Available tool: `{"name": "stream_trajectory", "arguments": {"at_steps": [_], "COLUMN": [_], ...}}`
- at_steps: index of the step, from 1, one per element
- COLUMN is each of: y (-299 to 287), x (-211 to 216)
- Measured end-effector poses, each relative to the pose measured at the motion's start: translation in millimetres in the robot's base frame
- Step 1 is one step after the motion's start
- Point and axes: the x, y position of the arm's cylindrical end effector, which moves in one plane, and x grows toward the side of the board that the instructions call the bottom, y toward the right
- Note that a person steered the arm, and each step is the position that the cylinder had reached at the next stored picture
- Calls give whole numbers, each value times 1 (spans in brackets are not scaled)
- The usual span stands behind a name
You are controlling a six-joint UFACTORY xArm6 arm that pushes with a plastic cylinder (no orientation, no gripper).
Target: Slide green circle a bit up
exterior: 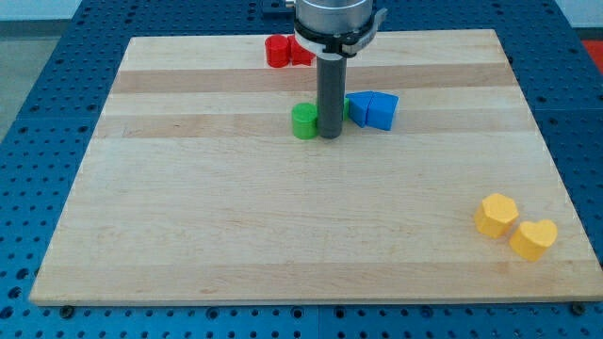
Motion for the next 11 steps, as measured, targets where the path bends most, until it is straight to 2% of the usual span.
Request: {"name": "stream_trajectory", "arguments": {"at_steps": [2,5,11], "y": [-13,-31,-36], "x": [27,4,-6]}}
